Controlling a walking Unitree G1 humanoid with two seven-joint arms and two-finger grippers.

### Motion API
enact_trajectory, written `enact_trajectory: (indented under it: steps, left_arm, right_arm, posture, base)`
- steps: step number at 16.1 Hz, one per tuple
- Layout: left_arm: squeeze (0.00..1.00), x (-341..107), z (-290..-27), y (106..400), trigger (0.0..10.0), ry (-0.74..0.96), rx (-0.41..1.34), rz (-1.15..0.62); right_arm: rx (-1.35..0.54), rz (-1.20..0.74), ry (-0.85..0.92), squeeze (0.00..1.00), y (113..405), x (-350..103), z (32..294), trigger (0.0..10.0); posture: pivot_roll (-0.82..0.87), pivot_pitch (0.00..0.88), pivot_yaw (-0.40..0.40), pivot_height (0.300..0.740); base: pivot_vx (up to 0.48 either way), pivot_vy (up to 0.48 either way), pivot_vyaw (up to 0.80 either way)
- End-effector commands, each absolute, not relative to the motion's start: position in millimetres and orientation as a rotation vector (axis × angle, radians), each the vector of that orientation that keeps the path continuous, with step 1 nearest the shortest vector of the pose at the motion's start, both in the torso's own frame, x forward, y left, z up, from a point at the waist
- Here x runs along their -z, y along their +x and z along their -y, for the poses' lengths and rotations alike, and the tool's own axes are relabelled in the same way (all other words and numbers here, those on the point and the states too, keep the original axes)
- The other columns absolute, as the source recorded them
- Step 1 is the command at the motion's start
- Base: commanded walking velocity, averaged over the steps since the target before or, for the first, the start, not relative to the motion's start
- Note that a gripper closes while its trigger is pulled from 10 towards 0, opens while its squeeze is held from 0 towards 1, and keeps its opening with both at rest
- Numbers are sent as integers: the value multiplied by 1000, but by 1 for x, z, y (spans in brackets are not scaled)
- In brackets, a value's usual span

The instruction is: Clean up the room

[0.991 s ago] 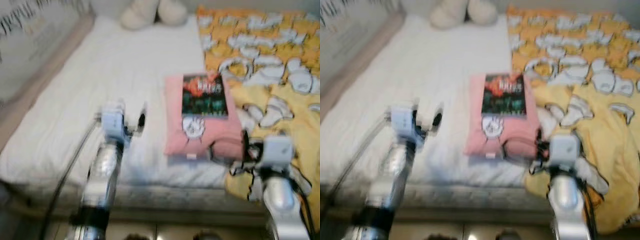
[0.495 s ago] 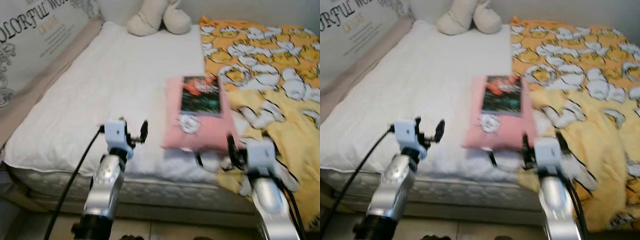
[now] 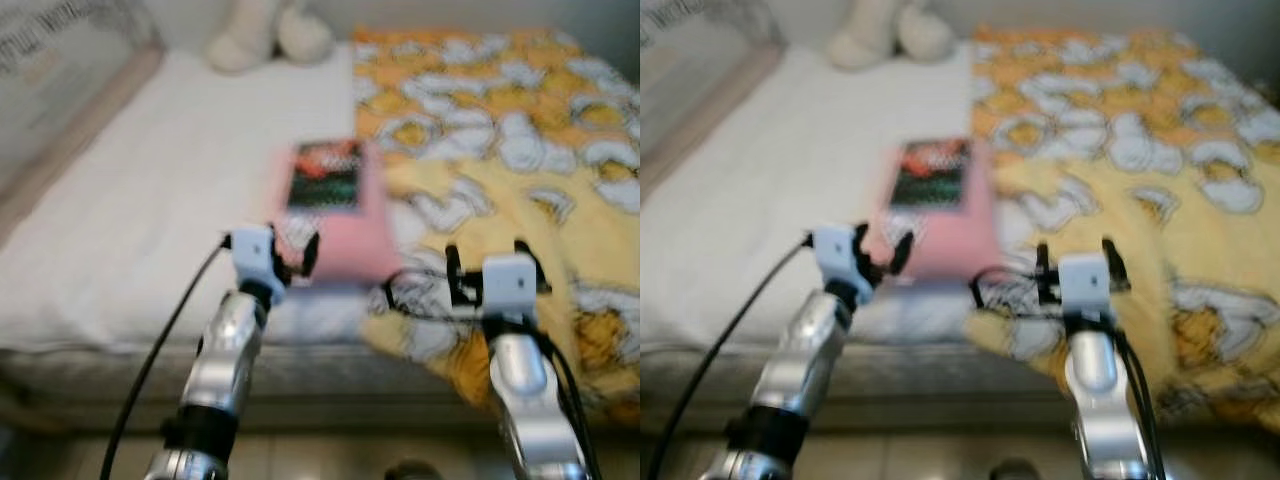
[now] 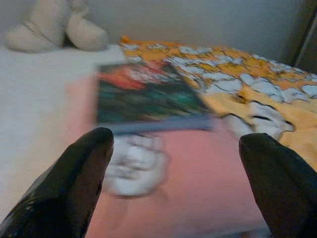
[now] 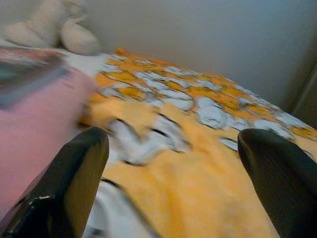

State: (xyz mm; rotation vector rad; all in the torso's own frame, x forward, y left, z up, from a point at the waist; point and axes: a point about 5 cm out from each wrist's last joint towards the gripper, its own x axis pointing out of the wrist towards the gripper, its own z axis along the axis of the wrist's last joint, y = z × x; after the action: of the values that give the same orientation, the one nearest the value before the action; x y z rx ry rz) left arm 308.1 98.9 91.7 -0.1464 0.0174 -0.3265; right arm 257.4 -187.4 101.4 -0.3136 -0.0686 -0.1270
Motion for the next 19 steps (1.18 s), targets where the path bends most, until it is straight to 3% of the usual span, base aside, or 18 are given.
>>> enact_trajectory:
  steps: [1,6,9,12,15,19]
  left_arm:
    - [0,-91,-95,309,10000,-142,331,-32]
    - [0,-92,-102,315,10000,-149,200,-33]
    - [0,-102,-122,314,10000,-131,51,-2]
    - [0,-97,-134,302,10000,-70,11,-31]
    - [0,-97,-142,292,10000,-66,1,-32]
    - [0,-90,-150,248,10000,22,107,-95]
  right_arm:
    - [147,64,-320,0,256,-100,193,10000]
    - [72,76,-316,0,272,-104,186,10000]
    - [-24,109,-225,0,289,-118,177,10000]
    - [-56,88,-173,0,290,-118,178,10000]
    - [-50,22,-135,0,275,-101,181,10000]
    - [-9,-174,-233,0,205,-63,201,10000]
  posture:
    - [-292,0,111,736]
    - [-269,0,94,736]
    - [-254,0,85,736]
    - [-245,0,81,736]
    - [-223,0,76,736]
    - [-210,0,45,736]
  base:
    - [0,0,-750]
    - [0,0,0]
    - [0,0,0]
    - [0,0,0]
    - [0,0,0]
    - [259,0,0]
